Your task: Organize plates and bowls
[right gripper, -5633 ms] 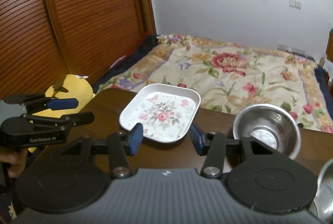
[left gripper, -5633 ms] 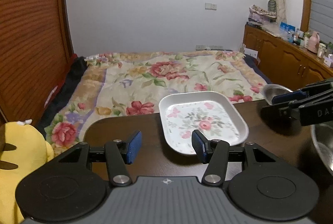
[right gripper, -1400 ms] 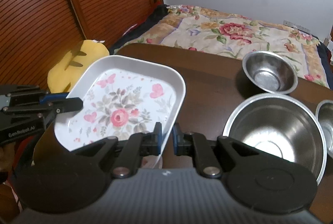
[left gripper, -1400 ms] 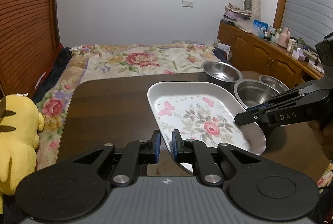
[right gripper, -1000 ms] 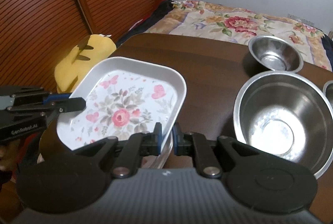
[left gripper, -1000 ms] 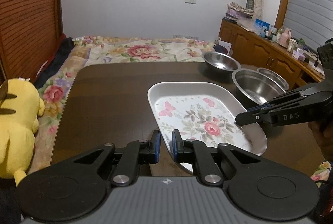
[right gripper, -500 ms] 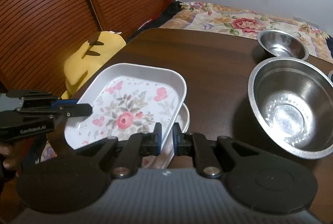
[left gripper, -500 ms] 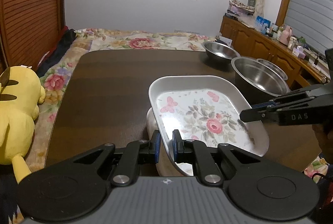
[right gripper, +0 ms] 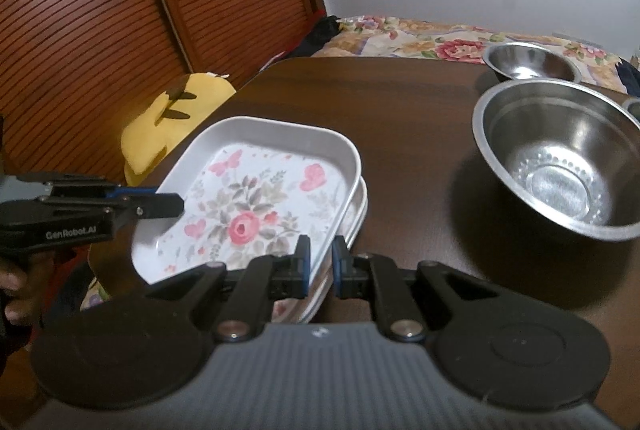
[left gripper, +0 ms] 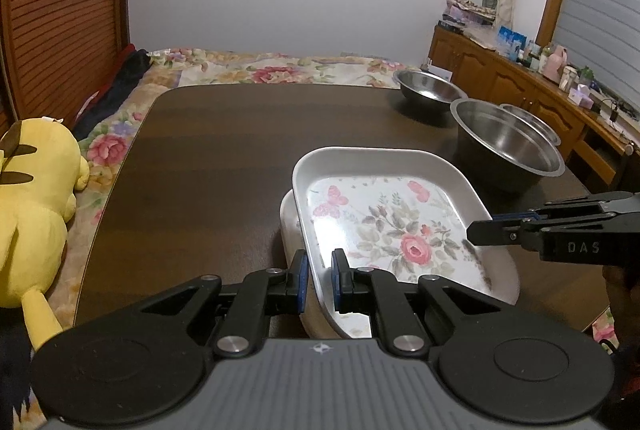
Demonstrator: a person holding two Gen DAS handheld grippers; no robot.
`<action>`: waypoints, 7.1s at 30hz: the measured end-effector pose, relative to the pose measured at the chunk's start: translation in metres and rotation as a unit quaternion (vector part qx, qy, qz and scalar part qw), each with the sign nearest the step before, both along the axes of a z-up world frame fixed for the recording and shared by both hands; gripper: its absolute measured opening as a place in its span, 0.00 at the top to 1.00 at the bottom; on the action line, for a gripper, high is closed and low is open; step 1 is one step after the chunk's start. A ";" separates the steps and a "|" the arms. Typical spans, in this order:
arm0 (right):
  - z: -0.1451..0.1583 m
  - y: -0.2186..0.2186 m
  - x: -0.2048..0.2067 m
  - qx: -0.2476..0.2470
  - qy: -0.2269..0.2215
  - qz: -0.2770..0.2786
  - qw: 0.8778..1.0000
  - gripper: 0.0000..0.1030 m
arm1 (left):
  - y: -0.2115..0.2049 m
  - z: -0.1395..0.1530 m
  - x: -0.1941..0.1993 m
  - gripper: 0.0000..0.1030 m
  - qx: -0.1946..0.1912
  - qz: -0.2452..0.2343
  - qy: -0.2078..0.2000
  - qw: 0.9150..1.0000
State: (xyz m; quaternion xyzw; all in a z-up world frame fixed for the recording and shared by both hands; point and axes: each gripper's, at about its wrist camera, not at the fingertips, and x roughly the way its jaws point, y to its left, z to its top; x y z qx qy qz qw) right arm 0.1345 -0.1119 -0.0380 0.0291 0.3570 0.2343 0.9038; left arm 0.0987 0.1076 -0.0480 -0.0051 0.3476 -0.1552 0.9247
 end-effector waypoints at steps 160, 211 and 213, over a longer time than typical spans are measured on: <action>-0.029 -0.159 -0.042 0.093 -0.083 -0.202 0.971 0.74 | -0.144 0.000 0.018 0.74 -0.029 -0.135 -0.029 0.990; 0.010 -0.162 -0.054 0.033 -0.150 -0.190 0.970 0.06 | -0.133 0.026 0.031 0.09 -0.012 -0.093 -0.091 0.991; 0.014 -0.163 -0.054 0.032 -0.158 -0.186 0.969 0.00 | -0.133 0.031 0.032 0.09 -0.010 -0.092 -0.098 0.991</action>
